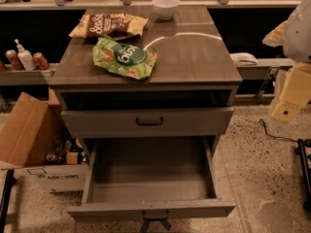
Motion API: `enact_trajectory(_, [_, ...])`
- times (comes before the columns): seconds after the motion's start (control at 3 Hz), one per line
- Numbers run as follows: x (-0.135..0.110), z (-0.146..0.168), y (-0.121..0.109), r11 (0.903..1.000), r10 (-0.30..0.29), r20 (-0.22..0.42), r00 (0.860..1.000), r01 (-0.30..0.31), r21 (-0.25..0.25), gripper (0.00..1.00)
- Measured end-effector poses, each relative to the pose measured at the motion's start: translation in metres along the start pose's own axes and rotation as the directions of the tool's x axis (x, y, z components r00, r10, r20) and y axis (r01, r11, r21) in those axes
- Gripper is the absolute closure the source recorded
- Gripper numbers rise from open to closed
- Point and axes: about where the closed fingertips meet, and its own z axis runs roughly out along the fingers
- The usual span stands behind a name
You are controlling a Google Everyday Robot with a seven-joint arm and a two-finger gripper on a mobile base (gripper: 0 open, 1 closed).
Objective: Place green rice chip bag into middle drawer
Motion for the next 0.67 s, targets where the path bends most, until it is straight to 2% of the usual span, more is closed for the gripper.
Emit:
enact_trajectory(0.33, [0.000,0.000,0.000,1.0000,0.000,0.000,1.000,0.000,0.000,0.00])
enact_trajectory(0.67, [-0.023,0.011,-0.017,0.9999,-0.014,0.058,0.998,0.014,0.002,0.00])
